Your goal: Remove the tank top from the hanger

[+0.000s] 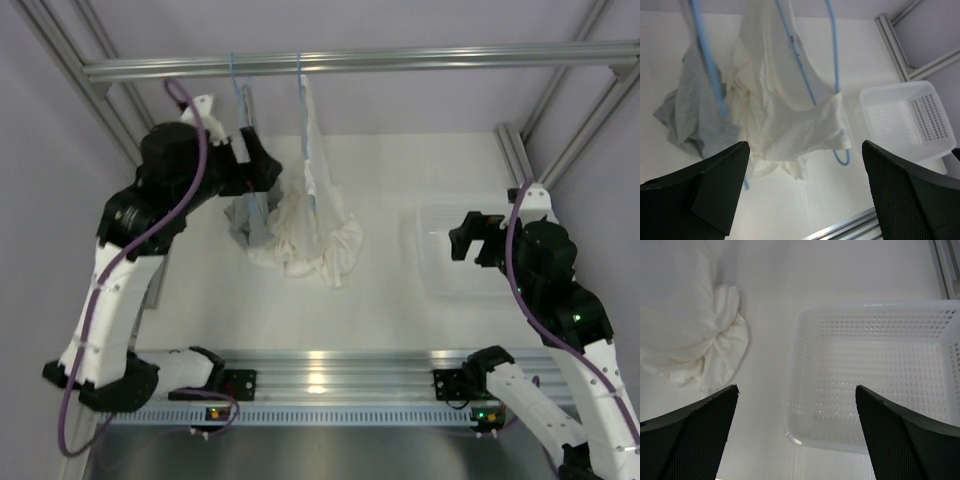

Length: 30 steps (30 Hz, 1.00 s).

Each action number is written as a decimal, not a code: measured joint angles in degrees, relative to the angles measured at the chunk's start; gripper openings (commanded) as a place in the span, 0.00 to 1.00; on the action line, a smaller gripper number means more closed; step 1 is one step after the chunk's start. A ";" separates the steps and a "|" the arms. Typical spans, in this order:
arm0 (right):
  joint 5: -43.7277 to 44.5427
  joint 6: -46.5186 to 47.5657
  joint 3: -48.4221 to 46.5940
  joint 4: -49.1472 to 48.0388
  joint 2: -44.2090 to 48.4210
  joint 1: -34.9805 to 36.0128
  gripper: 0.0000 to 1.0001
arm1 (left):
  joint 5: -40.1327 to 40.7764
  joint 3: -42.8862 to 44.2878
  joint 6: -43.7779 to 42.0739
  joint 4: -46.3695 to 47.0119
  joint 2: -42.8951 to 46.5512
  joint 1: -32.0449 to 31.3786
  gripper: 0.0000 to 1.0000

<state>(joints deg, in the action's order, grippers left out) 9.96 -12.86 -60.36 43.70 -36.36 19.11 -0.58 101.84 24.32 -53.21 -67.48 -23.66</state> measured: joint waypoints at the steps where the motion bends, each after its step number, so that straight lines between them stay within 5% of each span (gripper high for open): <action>1: -0.11 -0.15 0.00 -0.22 -0.61 0.00 0.99 | 1.99 3.15 -0.11 -0.37 -3.65 -2.95 0.99; 6: -0.31 -0.46 0.02 -1.84 -2.45 0.00 0.99 | 11.15 15.74 -1.57 -0.57 -18.32 -15.58 0.94; 13: -0.42 -0.44 0.74 -2.58 -2.14 0.00 0.99 | 22.91 23.34 -3.82 -0.98 -27.41 -16.52 0.56; 22: -1.29 -0.44 2.93 -4.68 -1.57 0.00 0.99 | 30.40 24.79 -6.73 -0.85 -33.66 -17.62 0.30; 26: -1.81 -0.46 3.37 -5.20 -1.64 0.00 0.99 | 32.30 24.81 -7.85 -0.74 -34.32 -17.97 0.02; 30: -2.34 -0.46 3.37 -5.64 -1.62 0.00 0.99 | 34.64 25.53 -9.27 -0.66 -34.32 -19.32 0.00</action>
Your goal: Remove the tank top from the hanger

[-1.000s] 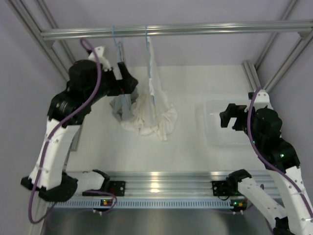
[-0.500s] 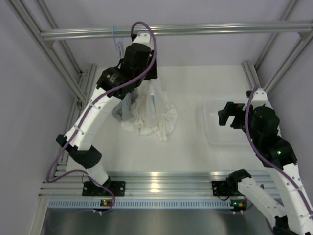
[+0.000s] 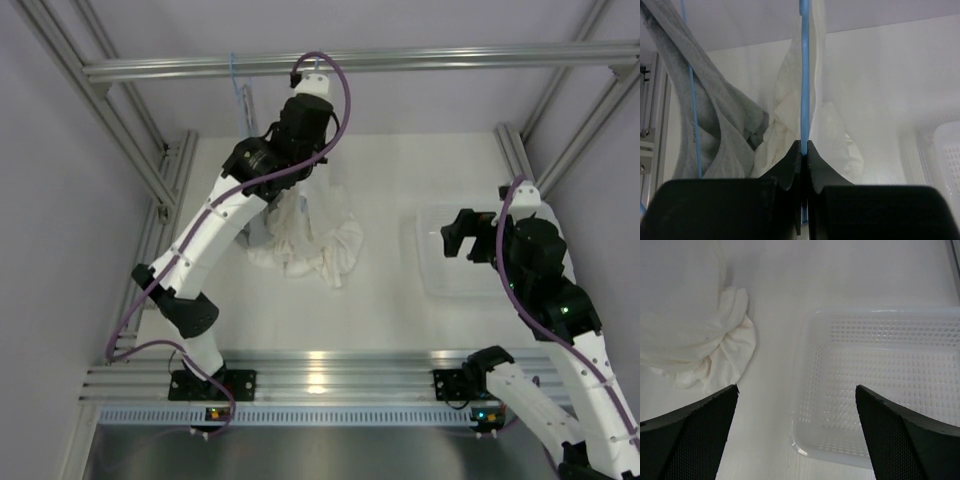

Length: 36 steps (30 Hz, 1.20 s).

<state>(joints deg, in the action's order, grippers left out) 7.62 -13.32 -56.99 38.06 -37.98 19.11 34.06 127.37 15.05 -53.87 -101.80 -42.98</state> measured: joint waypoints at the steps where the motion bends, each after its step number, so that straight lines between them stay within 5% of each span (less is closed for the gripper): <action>1: -0.04 0.00 0.00 0.00 0.00 0.00 0.99 | 0.31 0.15 -0.26 0.11 0.00 -0.48 0.00; 15: -0.42 -0.44 1.51 -0.98 0.48 0.00 0.99 | -0.57 0.04 -4.90 2.32 0.59 -1.38 0.00; 36: -2.05 -0.46 1.53 -2.40 0.96 0.00 0.99 | -10.82 -26.47 1.29 12.37 24.81 -1.38 0.00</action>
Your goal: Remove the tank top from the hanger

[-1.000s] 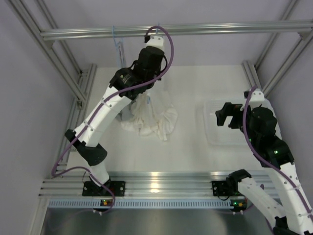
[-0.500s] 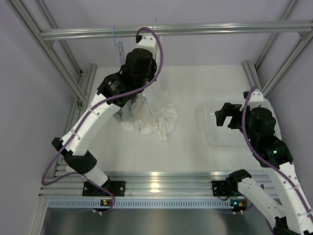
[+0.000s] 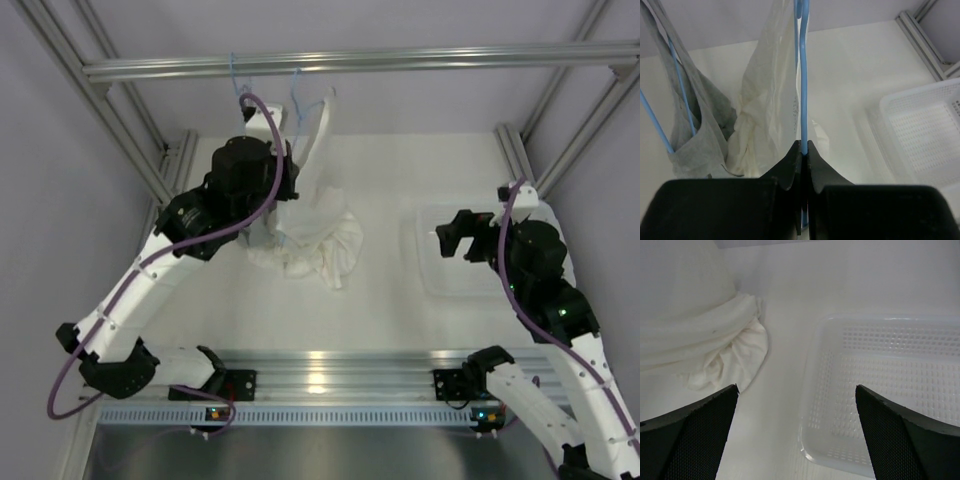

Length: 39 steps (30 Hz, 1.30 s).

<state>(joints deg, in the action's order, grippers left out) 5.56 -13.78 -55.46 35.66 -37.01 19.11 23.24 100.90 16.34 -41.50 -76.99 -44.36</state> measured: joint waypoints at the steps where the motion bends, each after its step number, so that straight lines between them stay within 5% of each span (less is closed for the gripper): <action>1: -0.85 -0.02 0.20 -0.72 0.02 0.00 0.99 | -0.76 -1.29 0.37 -0.13 1.14 0.00 0.00; 8: -16.06 -1.18 2.01 -9.09 -2.14 0.00 0.99 | -10.32 -12.26 2.75 0.37 12.04 0.00 0.00; 15: -31.19 -3.67 -0.48 -19.12 -13.84 0.02 0.99 | -23.37 -21.38 3.23 0.31 22.32 0.00 0.00; 19: -33.46 -3.91 -5.95 -20.61 -21.14 0.00 0.97 | -29.00 -23.67 2.95 0.04 25.51 0.00 0.00; 29: -38.88 -3.23 -15.91 -22.73 -26.82 0.00 0.66 | -35.45 -25.00 1.51 -0.13 26.97 0.00 0.00; 39: -41.11 -3.50 -15.85 -22.77 -28.02 0.39 0.61 | -37.90 -23.63 1.49 -0.15 26.21 0.00 0.00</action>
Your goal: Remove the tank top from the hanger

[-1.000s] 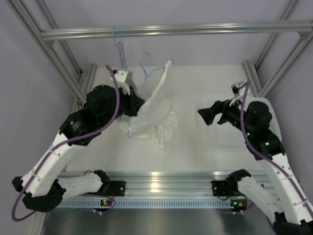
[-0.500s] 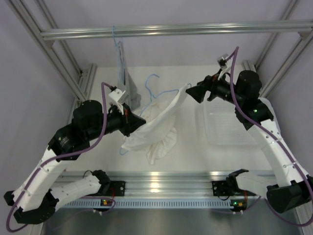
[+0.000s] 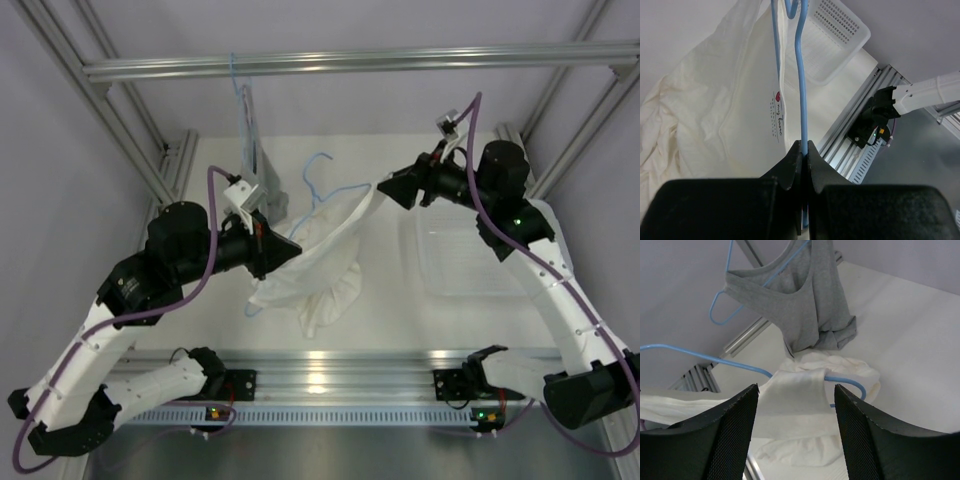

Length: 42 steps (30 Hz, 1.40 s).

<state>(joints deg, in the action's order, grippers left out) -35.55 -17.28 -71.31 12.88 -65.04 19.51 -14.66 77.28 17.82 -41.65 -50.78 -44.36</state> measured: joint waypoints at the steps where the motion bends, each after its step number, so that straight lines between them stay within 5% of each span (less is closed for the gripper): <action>1: -0.13 -0.02 0.07 0.02 -0.22 0.00 0.61 | 0.00 0.15 -0.02 -0.02 0.00 0.00 0.00; 19: -2.32 -2.36 3.52 -5.25 -0.85 1.01 0.63 | -0.98 1.60 -0.24 -0.04 -1.40 0.00 0.00; 25: -3.23 -3.02 3.52 -7.13 -1.88 1.01 0.40 | -0.96 1.60 -0.24 -0.02 -1.40 0.00 0.00; 31: -3.39 -3.74 5.33 -8.31 -2.01 1.03 0.00 | -0.90 1.60 -0.33 0.02 -1.40 0.00 0.00; 42: 1.75 -4.48 6.97 -9.70 -0.98 1.07 0.00 | 2.71 1.42 -1.09 0.13 -1.38 0.00 0.00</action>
<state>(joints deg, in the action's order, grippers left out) -33.80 -21.76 -64.34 3.18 -66.02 20.58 -11.94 78.70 16.73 -41.52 -52.16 -44.36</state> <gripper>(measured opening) 0.010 0.037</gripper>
